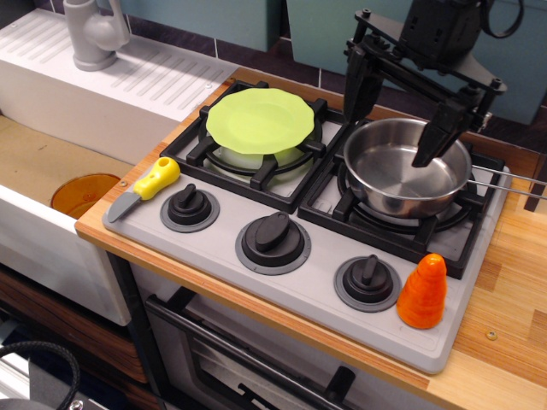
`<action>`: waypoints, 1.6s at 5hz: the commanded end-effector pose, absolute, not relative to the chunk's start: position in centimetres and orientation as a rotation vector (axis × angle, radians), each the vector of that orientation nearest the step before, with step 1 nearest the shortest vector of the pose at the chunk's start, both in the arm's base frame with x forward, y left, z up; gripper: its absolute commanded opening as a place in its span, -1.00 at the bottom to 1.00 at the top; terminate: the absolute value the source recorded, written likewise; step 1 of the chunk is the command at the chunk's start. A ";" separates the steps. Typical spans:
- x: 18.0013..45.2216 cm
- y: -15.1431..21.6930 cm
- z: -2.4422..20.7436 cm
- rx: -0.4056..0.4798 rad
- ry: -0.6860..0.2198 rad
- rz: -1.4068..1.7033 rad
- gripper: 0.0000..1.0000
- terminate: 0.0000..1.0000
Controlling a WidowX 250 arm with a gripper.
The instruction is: End effector reaching carrot
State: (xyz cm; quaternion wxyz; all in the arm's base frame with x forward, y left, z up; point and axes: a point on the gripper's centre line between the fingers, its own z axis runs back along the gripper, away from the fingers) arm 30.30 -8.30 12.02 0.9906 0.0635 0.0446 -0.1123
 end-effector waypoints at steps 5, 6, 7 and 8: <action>22.9 -12.9 9.1 0.160 -0.078 -0.151 1.00 -1.00; 22.9 -13.3 8.4 0.171 -0.097 -0.148 1.00 -1.00; 23.4 -13.9 8.4 0.192 -0.099 -0.141 1.00 -1.00; 24.2 -14.5 8.0 0.196 -0.116 -0.145 1.00 -1.00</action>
